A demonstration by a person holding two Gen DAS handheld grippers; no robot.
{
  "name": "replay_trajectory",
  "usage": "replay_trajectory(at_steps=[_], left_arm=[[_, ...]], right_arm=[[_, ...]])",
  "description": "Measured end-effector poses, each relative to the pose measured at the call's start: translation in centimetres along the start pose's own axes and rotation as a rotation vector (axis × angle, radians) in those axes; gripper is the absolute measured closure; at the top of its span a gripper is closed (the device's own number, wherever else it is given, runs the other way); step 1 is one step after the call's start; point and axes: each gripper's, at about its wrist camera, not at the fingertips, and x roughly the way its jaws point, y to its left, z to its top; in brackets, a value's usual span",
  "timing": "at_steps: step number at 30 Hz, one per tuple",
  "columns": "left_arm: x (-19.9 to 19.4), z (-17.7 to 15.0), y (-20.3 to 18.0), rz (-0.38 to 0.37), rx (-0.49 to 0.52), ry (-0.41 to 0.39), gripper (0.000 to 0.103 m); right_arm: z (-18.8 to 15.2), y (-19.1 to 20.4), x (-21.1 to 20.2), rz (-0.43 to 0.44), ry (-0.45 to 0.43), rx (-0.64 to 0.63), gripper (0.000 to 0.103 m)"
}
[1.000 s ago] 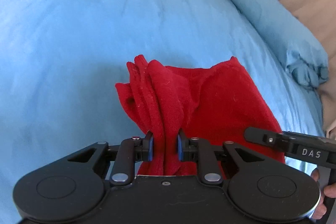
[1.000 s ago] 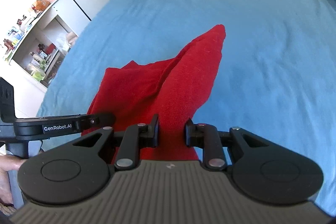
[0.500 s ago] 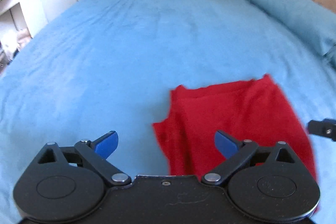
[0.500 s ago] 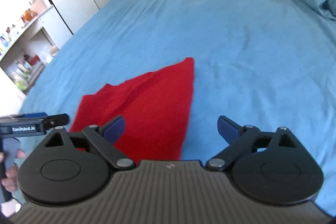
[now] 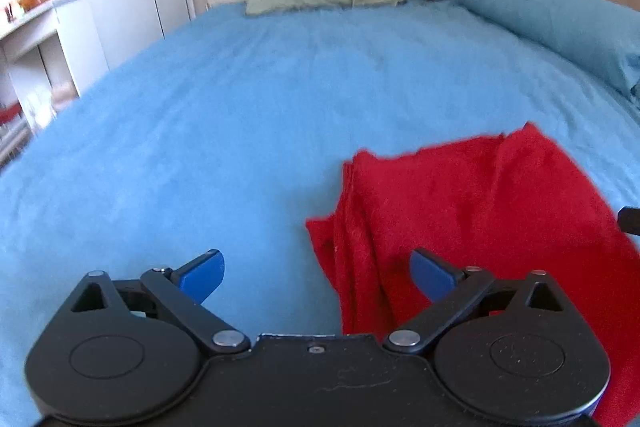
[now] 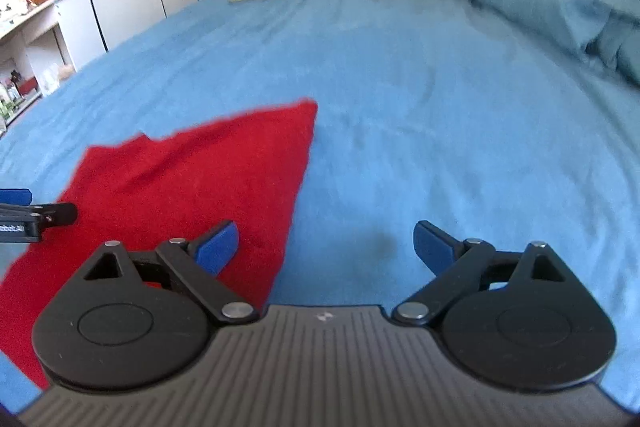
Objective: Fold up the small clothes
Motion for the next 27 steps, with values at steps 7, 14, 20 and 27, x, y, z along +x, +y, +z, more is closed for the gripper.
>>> replay_trajectory(at_steps=[7,14,20,27], left_arm=[[-11.5,3.3,0.4,-0.006,0.018,-0.089,0.0],[-23.2,3.0,0.7,0.014,0.002,-0.112,0.0],[-28.1,0.7,0.8,0.024,-0.043,-0.055,0.0],[-31.3,-3.3,0.6,0.018,-0.052,-0.027,0.0]], right_arm=[[3.4,3.0,-11.3,-0.012,-0.066,-0.011,0.0],[5.5,6.1,-23.0,-0.087,-0.072,-0.011,0.0],[3.7,8.5,-29.4,-0.096,-0.002,-0.031,0.0],[-0.7,9.4,-32.3,-0.105,0.062,-0.002,0.0]])
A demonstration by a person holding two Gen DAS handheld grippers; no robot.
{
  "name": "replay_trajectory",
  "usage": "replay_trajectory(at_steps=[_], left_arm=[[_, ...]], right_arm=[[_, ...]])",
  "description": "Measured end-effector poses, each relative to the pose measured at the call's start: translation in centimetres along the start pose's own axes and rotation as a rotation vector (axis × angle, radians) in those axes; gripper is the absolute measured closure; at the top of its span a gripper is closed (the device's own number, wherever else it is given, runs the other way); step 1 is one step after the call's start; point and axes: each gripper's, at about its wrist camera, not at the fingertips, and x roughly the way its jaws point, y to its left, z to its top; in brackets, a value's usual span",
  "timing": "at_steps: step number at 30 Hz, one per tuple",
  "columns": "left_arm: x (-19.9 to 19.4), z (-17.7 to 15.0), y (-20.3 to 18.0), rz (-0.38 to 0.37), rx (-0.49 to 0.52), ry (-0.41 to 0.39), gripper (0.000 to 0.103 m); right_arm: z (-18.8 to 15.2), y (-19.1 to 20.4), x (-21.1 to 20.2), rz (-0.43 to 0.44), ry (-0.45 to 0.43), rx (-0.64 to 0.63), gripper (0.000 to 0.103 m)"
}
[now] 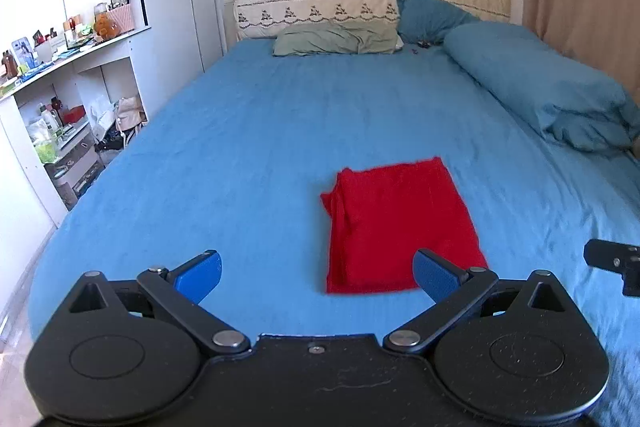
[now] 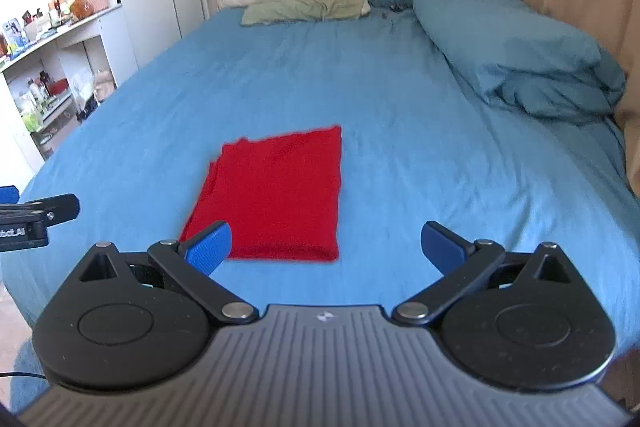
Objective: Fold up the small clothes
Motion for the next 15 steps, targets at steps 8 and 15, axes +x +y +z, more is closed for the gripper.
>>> replay_trajectory(at_steps=[8,15], left_arm=[[-0.6,-2.7,-0.6,0.009,0.017,0.036,0.0],[-1.3,-2.9,-0.8,0.015,0.012,0.013,0.0]], right_arm=[[-3.7,-0.2,-0.2,-0.035,0.074,-0.024,0.0],[-4.2,-0.6,-0.7,-0.048,0.078,-0.008,0.0]])
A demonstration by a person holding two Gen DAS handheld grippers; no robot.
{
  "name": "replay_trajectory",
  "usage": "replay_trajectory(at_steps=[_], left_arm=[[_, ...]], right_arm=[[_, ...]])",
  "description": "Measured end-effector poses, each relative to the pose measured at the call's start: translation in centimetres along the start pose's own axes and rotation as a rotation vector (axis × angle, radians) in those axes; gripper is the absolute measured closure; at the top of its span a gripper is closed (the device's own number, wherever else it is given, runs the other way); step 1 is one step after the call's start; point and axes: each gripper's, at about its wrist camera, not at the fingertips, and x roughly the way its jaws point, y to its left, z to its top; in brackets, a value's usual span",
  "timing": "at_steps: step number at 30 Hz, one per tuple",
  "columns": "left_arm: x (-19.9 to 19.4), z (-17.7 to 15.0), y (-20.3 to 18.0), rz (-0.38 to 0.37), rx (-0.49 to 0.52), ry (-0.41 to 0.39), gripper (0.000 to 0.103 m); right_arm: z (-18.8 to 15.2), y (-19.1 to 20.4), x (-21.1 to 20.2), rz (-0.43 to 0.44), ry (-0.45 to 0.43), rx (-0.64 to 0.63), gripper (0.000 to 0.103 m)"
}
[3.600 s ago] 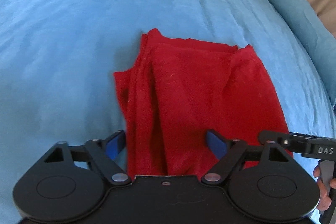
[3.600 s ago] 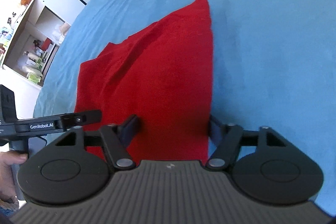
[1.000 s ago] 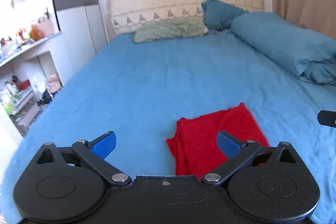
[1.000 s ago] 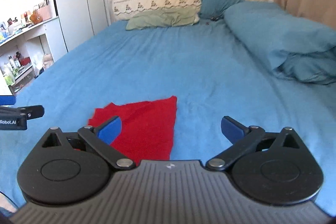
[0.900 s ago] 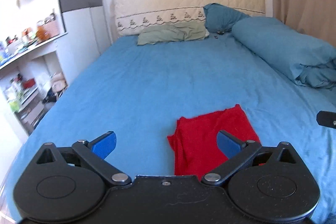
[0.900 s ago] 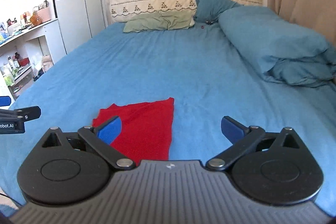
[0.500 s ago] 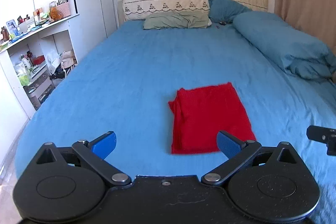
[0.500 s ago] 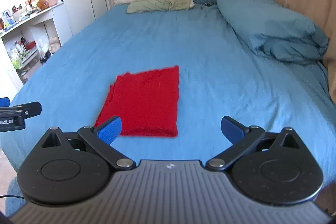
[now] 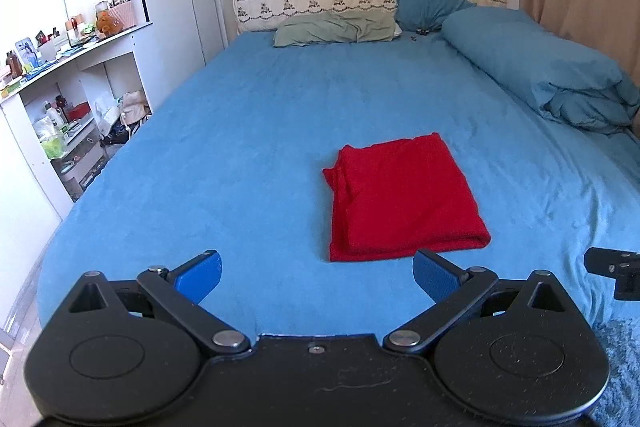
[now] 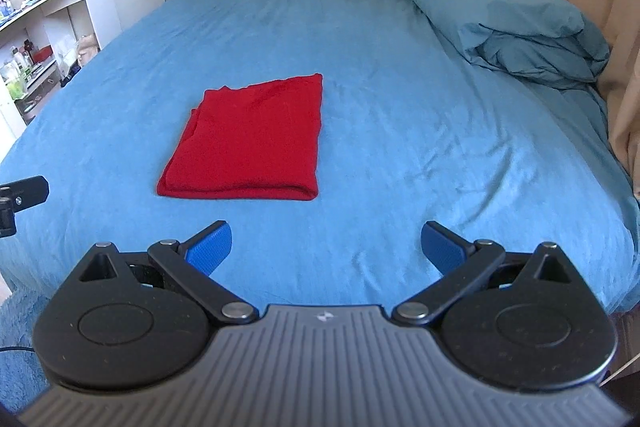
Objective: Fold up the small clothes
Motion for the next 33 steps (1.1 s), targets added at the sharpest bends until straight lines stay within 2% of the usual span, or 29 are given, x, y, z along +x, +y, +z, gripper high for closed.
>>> replay_trajectory(at_steps=[33], left_arm=[[-1.3,0.0,0.4,0.012,0.029,-0.045,0.0]], right_arm=[[-0.2,0.3,-0.3,0.003,0.004,0.011,0.0]])
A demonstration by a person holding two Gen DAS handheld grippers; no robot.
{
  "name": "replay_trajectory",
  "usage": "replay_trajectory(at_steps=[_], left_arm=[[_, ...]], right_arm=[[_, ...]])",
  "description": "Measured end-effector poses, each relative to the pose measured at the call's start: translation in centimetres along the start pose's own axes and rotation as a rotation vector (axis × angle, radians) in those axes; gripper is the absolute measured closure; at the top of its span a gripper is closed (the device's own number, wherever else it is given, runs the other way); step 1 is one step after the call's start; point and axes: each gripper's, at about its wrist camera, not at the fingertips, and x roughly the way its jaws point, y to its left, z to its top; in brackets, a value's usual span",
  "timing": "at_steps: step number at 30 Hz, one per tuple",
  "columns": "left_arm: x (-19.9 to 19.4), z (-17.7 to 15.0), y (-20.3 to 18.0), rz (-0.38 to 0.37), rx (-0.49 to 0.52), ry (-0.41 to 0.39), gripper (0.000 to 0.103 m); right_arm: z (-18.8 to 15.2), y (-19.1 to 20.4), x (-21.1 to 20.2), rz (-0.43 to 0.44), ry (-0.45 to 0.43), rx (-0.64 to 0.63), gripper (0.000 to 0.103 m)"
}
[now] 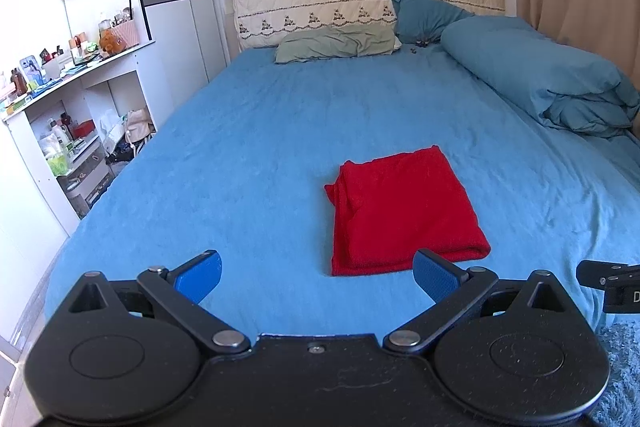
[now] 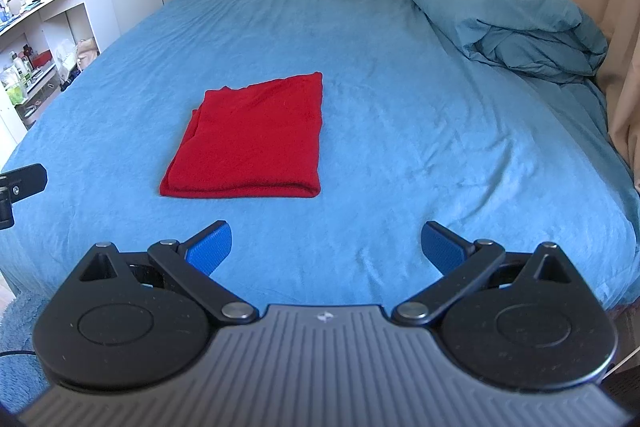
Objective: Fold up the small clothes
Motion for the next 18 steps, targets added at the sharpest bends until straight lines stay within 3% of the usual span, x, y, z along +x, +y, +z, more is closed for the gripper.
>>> replay_trajectory(at_steps=[18], left_arm=[[0.08,0.16,0.34,-0.012,-0.007,0.001,0.0]], right_arm=[[-0.13,0.41,0.02,-0.004,-0.001,0.003,0.0]])
